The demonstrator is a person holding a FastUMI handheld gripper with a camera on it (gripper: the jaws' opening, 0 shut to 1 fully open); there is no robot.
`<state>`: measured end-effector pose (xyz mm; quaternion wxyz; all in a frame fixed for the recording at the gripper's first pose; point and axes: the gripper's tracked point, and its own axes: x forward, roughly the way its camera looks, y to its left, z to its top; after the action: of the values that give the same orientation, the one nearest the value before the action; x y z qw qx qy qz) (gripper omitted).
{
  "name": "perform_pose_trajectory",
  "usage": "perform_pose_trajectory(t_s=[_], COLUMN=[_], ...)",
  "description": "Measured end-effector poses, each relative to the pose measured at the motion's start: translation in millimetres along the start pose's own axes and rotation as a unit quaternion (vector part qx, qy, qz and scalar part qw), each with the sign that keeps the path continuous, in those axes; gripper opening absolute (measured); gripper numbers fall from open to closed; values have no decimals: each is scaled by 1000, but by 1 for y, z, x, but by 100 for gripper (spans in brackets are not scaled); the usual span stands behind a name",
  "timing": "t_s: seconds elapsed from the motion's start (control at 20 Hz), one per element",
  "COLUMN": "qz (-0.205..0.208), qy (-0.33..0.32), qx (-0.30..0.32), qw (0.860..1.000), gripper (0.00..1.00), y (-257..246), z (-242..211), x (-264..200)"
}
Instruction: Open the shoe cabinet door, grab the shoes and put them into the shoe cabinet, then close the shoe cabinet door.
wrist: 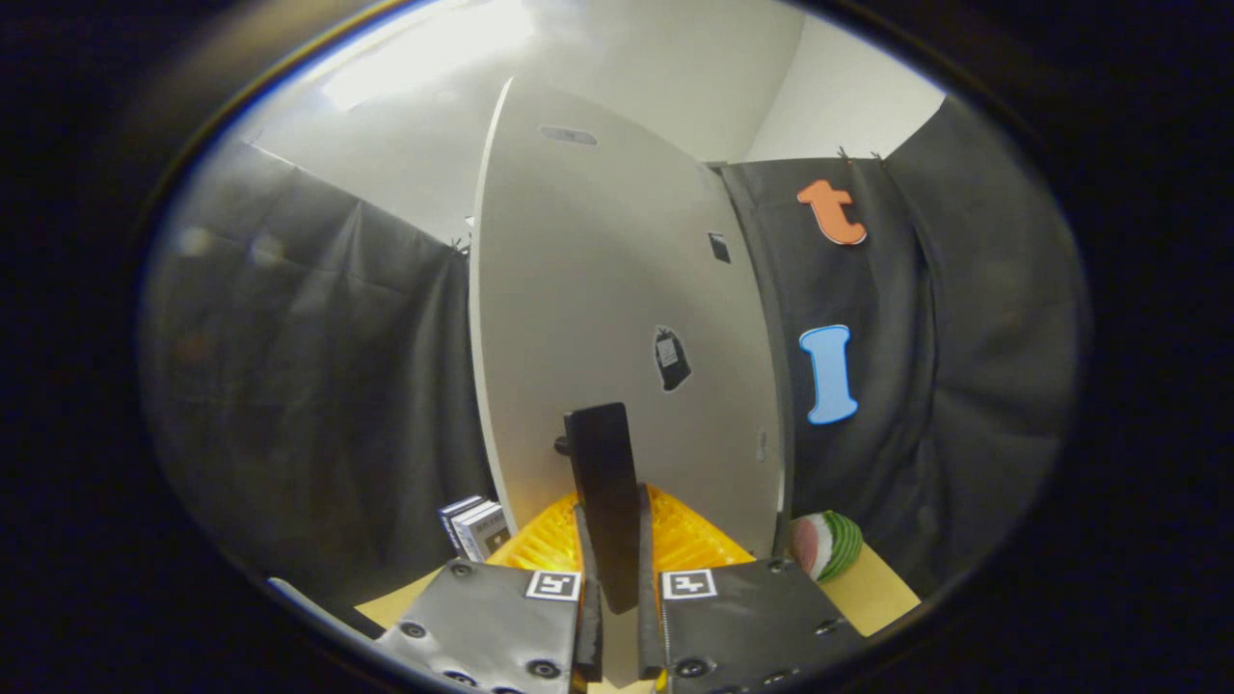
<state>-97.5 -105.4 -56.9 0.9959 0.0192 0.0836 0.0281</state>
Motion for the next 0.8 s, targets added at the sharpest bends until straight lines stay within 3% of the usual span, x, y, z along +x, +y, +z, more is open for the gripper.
perform_pose_trajectory(t_s=[0.35, 0.8], qz=[-34, -109], qy=[-9, -25], qx=[14, 20], qw=[999, 994], gripper=[15, 10], y=[-52, -131], z=[11, 23], x=[-32, -51])
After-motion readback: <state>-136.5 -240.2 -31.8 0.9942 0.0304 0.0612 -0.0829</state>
